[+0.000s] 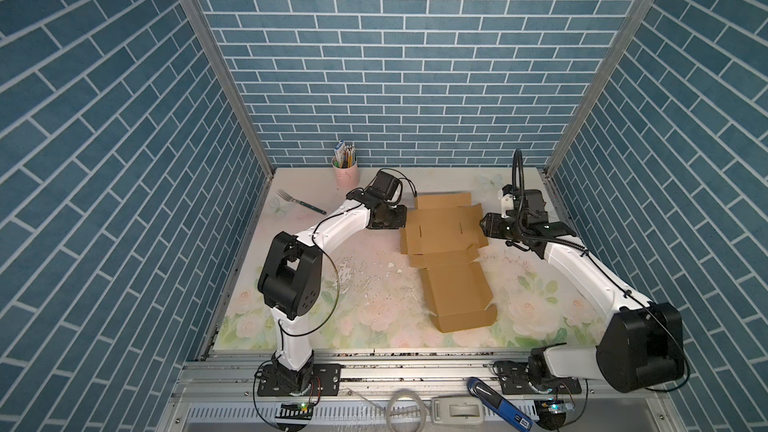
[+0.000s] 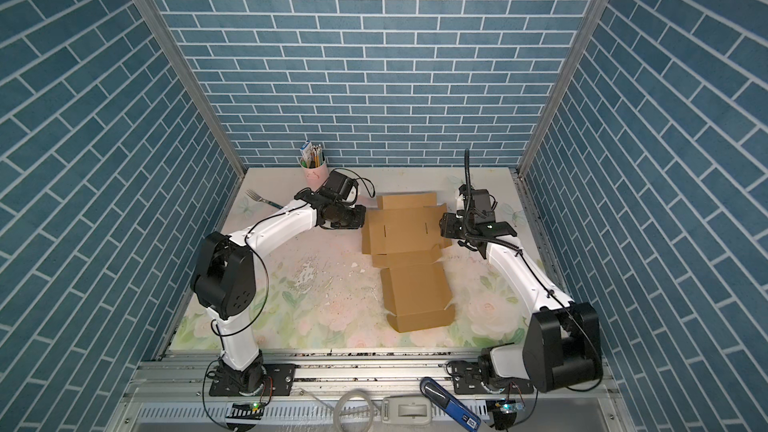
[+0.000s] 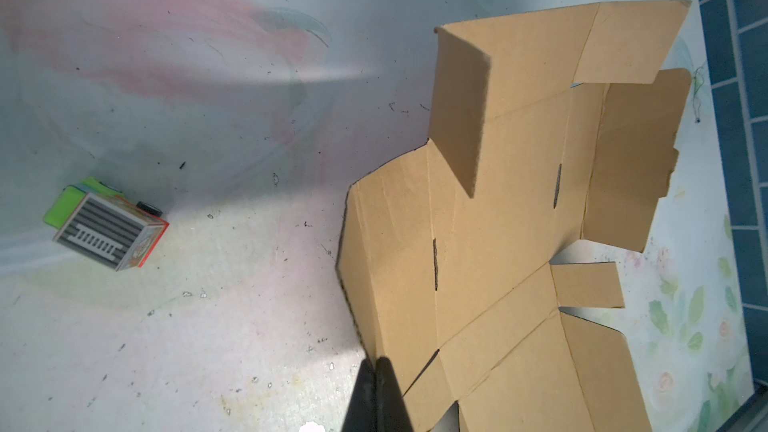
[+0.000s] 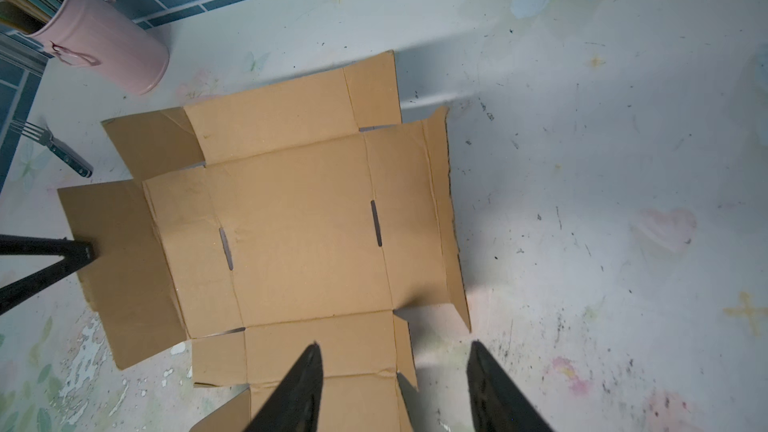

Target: Fold the paper box

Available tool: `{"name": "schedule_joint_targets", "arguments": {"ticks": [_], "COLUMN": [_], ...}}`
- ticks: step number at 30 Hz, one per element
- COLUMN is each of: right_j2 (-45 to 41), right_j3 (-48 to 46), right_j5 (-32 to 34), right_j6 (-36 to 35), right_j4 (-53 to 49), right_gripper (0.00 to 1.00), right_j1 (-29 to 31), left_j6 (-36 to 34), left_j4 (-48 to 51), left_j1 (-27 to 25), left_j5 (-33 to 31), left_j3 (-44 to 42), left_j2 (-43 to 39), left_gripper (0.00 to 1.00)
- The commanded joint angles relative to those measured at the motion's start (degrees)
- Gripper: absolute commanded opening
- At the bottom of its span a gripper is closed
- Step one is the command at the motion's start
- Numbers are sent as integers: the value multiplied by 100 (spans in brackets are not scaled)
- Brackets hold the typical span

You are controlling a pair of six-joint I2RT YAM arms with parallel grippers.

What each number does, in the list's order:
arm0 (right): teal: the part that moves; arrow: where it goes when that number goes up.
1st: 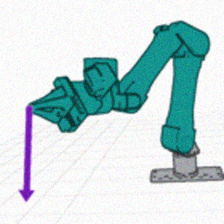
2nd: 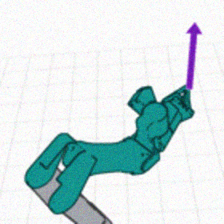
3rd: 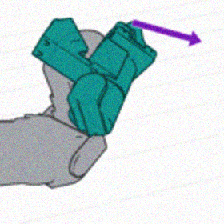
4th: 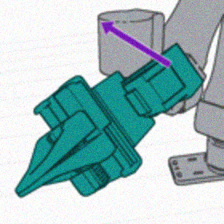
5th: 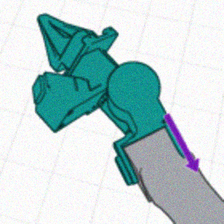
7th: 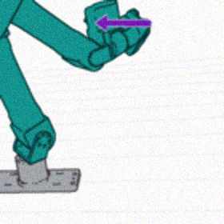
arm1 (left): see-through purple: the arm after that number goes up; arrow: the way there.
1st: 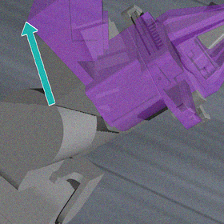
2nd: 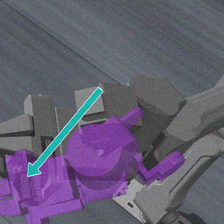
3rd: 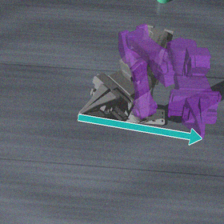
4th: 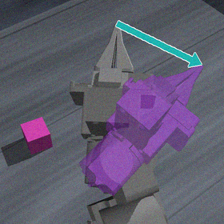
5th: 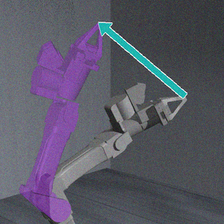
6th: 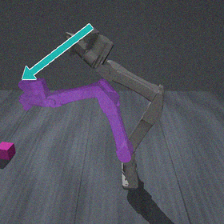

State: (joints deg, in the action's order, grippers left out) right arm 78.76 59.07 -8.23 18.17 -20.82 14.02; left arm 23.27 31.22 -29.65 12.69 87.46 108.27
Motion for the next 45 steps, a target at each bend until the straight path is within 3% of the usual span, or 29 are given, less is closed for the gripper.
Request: {"name": "schedule_joint_targets", "arguments": {"ticks": [1, 11, 16, 22, 30, 34, 45], "right_j2": [318, 1198, 1450, 1689, 1719, 1542, 1125], "right_j3": [300, 559, 440, 239, 427, 483, 725], "right_j5": [-263, 111, -30, 6, 659, 1029, 1585], "right_j6": [-340, -591, -330, 4, 305, 529, 1065], "right_j4": [164, 91, 410, 823, 660, 440, -103], "right_gripper": [57, 55, 52, 40, 9, 3, 1], "right_j1": [-169, -308, -303, -221, 233, 468, 1025], "left_j6": [-533, -619, -498, -217, 238, 355, 579], "left_j4": [110, 354, 331, 257, 345, 349, 147], "left_j1": [3, 2, -6, -45, -170, -263, -645], "left_j5": [-111, -236, -239, -342, -592, -576, -429], "left_j3": [183, 817, 886, 844, 980, 1009, 968], "left_j2": [149, 537, 600, 608, 634, 574, 442], "left_gripper": [0, 0, 0, 0, 0, 0, 0]}}
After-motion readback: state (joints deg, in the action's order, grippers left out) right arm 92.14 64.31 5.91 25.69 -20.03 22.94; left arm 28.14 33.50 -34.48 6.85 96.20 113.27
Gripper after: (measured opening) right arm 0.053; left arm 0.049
